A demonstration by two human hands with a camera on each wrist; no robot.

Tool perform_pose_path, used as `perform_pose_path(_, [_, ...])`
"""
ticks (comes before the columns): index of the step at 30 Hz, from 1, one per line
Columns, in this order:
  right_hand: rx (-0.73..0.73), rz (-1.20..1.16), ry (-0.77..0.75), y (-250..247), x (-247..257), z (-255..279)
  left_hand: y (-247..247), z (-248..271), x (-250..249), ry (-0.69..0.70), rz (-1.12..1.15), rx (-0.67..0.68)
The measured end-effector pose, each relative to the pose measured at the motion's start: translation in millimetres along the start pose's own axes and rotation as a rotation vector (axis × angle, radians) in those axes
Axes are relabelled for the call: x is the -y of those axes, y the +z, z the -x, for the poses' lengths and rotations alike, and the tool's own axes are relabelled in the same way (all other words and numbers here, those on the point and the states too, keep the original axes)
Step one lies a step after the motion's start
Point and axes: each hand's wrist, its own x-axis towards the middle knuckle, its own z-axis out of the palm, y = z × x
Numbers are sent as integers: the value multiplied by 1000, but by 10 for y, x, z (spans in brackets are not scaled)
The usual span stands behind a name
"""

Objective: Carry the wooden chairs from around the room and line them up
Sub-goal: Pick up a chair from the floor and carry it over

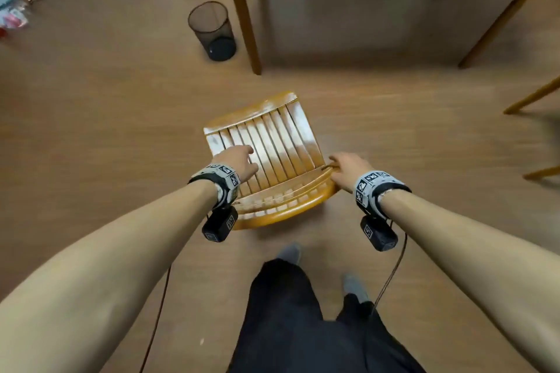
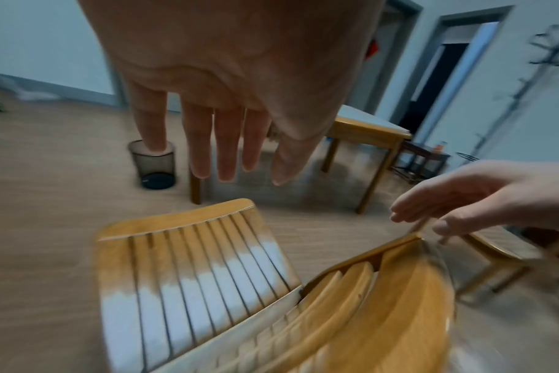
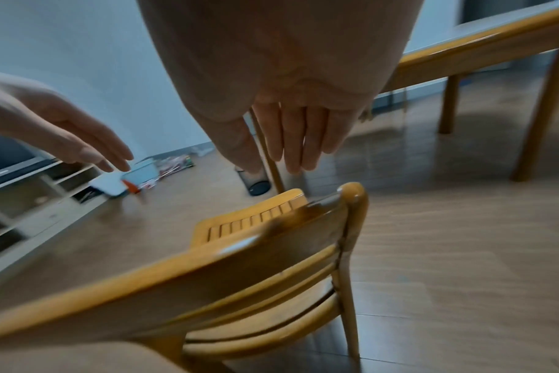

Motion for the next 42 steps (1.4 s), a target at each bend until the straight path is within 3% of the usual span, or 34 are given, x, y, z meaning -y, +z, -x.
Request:
perform_pose_path(5, [107, 191, -196, 200, -84, -49, 699, 733, 161, -210, 130, 62])
perform_pose_path(9, [142, 317, -324, 386, -193, -58, 1227, 1041, 117, -251, 79, 23])
perform_pose_path(13, [67, 412, -459, 534, -272, -190, 1479, 908, 148, -254, 40, -105])
perform_pose_path(20, [110, 467, -472, 587, -253, -405, 1620, 548, 236, -295, 27, -45])
perform_pose_path(28, [199, 566, -415, 56, 176, -652, 934, 329, 458, -228, 108, 33])
perform_pose_path(42, [64, 615, -321, -1226, 1179, -1545, -717, -584, 920, -140, 163, 40])
